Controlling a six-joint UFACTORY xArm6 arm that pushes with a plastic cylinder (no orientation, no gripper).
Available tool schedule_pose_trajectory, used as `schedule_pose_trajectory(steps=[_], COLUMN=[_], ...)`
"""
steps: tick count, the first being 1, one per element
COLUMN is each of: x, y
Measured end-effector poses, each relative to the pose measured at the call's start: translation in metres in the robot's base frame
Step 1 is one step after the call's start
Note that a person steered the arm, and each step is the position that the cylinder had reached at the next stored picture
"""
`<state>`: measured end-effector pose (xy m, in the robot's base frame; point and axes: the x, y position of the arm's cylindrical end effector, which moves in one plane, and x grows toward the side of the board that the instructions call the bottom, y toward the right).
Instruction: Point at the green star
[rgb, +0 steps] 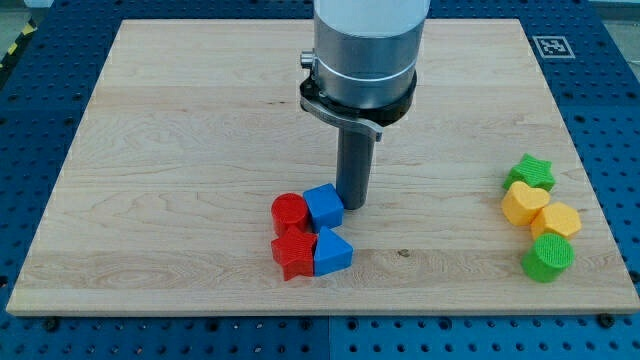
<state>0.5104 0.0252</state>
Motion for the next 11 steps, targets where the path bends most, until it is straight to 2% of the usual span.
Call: schedule_pose_trajectory(steps=[8, 11], x=[-0.001, -0.013], y=[0.038, 0.055])
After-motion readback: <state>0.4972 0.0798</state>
